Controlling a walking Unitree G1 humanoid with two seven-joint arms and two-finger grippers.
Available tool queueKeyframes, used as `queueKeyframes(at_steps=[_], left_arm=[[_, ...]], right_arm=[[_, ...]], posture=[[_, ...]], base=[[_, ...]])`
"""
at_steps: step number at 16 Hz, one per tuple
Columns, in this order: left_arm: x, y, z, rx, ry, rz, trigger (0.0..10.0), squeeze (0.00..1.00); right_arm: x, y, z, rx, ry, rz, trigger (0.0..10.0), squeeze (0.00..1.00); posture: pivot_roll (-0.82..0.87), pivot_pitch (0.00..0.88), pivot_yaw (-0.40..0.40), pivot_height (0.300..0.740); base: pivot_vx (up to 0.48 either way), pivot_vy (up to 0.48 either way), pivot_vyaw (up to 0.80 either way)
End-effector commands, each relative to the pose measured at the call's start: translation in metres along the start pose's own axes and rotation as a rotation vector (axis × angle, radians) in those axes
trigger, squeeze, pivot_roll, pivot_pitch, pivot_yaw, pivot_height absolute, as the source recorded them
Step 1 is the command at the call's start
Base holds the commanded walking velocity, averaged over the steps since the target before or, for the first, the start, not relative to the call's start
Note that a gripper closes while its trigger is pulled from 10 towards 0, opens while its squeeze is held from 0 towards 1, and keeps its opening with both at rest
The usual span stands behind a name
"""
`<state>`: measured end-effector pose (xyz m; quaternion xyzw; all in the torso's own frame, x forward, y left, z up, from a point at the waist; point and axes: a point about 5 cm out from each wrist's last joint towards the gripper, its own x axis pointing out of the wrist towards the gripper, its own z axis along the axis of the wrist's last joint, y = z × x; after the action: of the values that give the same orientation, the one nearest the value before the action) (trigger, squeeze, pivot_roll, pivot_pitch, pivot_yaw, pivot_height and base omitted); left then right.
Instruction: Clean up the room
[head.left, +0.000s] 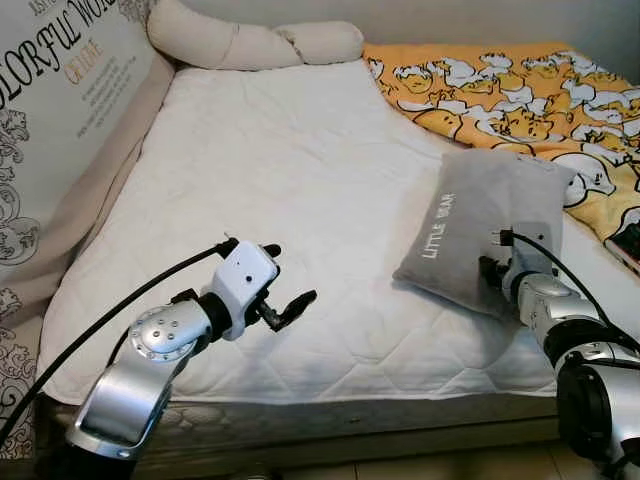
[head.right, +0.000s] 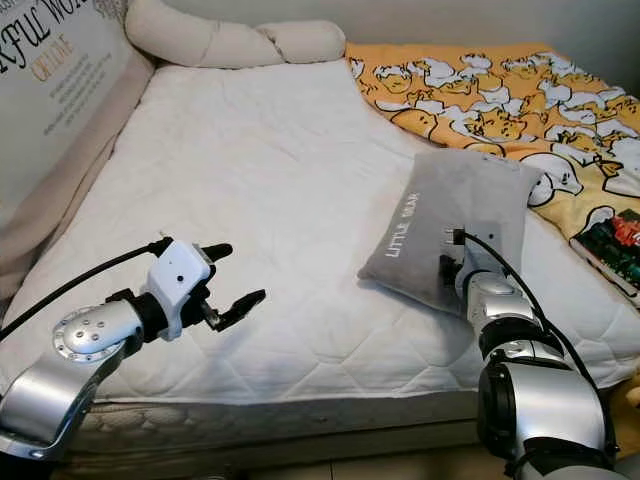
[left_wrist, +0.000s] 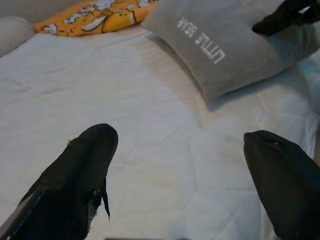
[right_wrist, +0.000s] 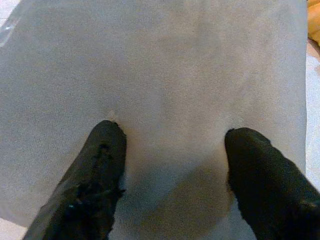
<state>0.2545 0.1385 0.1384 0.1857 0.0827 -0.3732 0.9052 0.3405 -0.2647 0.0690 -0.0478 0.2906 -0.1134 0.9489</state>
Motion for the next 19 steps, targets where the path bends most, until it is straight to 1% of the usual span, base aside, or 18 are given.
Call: queueKeyframes(at_steps=[1,4,8,12,14,19], left_arm=[[-0.002,-0.002,0.002,0.004,0.001,-0.021,10.0,0.00],[-0.008,-0.005,0.001,0.012,0.024,-0.063,10.0,0.00],[-0.014,-0.005,0.000,0.015,0.047,-0.075,10.0,0.00],[-0.020,-0.005,-0.001,0.017,0.065,-0.084,10.0,0.00],[-0.022,-0.005,-0.001,0.019,0.076,-0.088,10.0,0.00],[-0.022,-0.005,-0.001,0.022,0.082,-0.097,10.0,0.00]], right_arm=[[0.000,-0.007,-0.004,0.012,0.020,-0.020,0.0,0.00],[-0.001,-0.013,-0.009,0.026,0.036,-0.045,0.0,0.00],[-0.002,-0.021,-0.017,0.043,0.054,-0.078,0.0,0.00],[-0.002,-0.022,-0.020,0.060,0.058,-0.084,0.0,0.00],[-0.003,-0.023,-0.024,0.083,0.062,-0.095,0.0,0.00],[-0.003,-0.025,-0.026,0.114,0.060,-0.103,0.0,0.00]], posture=[[0.16,0.071,0.018,0.740],[0.17,0.087,0.026,0.740],[0.19,0.105,0.039,0.740],[0.21,0.116,0.052,0.740],[0.22,0.118,0.058,0.740],[0.22,0.117,0.066,0.740]], base=[[0.000,0.000,0.00],[0.000,0.000,0.00],[0.000,0.000,0.00],[0.000,0.000,0.00],[0.000,0.000,0.00],[0.000,0.000,0.00]])
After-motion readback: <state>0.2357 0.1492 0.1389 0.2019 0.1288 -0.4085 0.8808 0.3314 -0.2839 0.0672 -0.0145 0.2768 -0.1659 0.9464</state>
